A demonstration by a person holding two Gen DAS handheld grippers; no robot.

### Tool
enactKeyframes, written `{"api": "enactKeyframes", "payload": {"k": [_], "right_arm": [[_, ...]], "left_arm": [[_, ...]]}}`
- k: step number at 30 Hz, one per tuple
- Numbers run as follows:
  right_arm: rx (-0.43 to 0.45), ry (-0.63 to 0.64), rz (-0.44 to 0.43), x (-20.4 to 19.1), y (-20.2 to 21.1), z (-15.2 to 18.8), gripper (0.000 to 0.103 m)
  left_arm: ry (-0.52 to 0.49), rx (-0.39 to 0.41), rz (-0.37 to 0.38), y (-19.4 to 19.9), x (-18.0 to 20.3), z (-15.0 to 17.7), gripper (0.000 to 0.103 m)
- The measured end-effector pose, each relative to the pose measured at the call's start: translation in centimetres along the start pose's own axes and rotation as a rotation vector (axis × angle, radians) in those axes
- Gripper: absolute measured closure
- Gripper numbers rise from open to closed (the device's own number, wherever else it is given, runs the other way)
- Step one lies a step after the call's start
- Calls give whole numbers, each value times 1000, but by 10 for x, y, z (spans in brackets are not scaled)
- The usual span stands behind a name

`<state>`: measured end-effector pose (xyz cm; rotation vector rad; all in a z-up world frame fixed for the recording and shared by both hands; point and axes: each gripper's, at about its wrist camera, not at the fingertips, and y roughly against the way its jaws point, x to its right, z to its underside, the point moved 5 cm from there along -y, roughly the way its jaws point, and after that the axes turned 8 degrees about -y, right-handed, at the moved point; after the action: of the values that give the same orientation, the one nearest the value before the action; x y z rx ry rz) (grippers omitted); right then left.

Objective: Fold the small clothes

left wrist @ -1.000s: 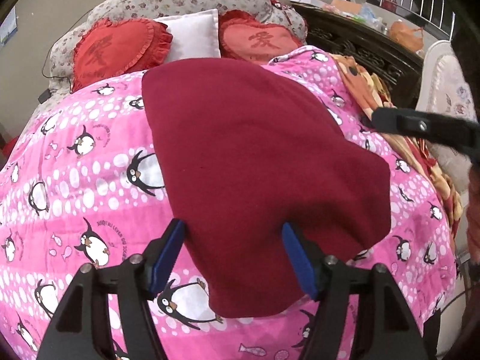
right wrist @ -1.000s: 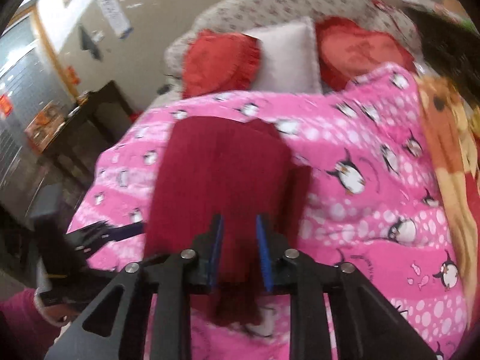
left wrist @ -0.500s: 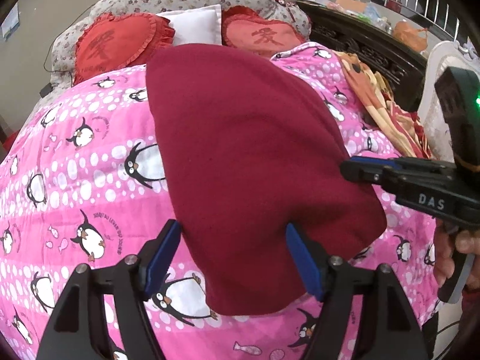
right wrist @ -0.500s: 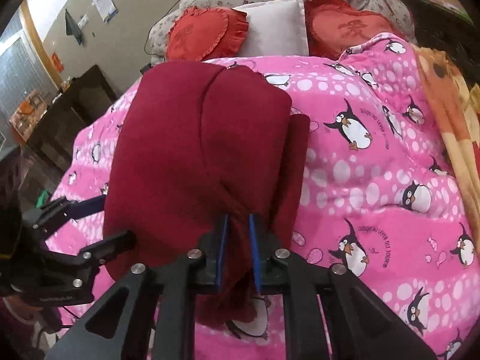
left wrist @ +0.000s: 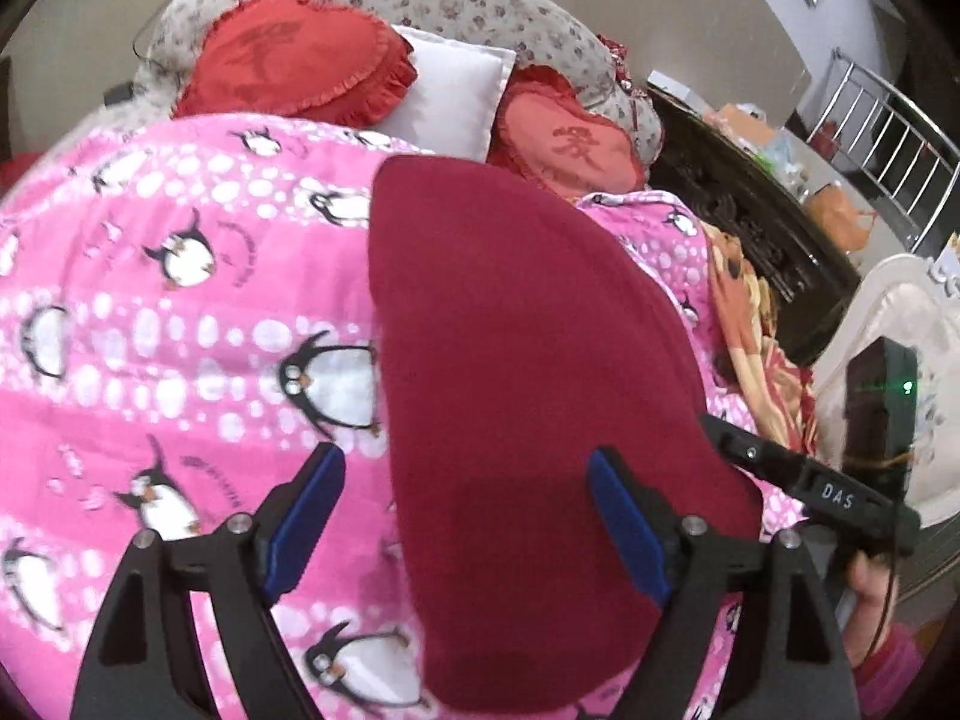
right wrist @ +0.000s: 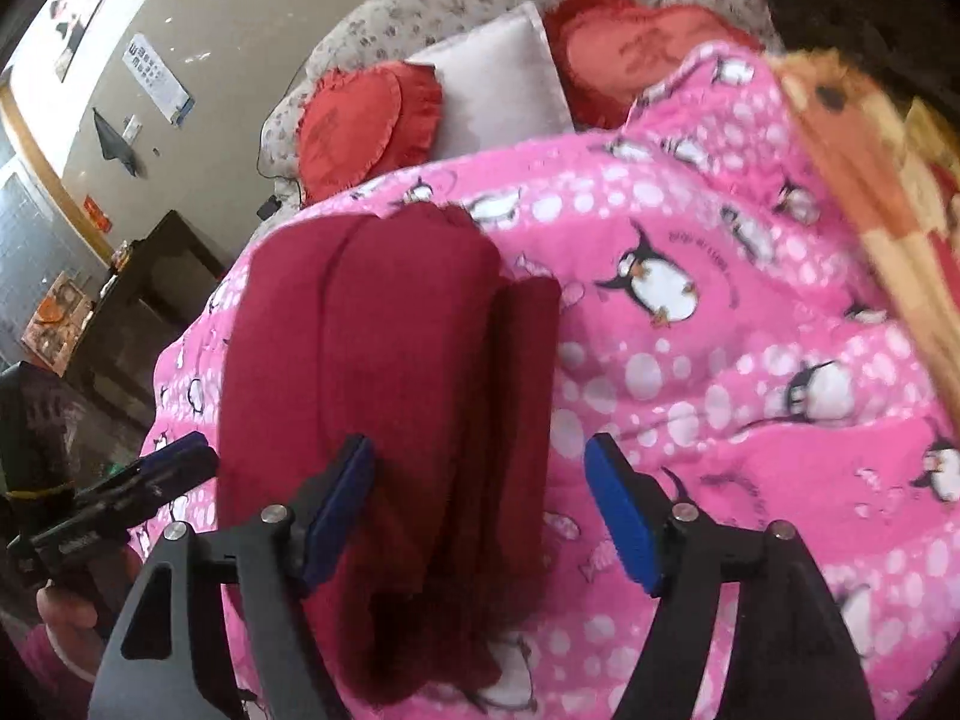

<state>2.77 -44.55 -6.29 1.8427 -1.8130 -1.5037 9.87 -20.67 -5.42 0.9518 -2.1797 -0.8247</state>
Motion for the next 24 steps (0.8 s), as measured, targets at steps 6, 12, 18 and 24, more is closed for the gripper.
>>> {"api": "enactKeyframes", "payload": {"k": [6,12,18,24], "right_arm": [[-43,-93,-155,7,-30,-4,41],[-111,-134,-245,0,-25,-3,78],[-109,-69,-274,-39,14,12,89],[-191,-96,-368,-67,42,55,89]], "left_arm": [[15,-28,24,-31,4,2,10],[-10,-56,65,-21,14,-2,35],[2,-88,95,30,10,6,48],[-27,-147,63,94,4,36,48]]}}
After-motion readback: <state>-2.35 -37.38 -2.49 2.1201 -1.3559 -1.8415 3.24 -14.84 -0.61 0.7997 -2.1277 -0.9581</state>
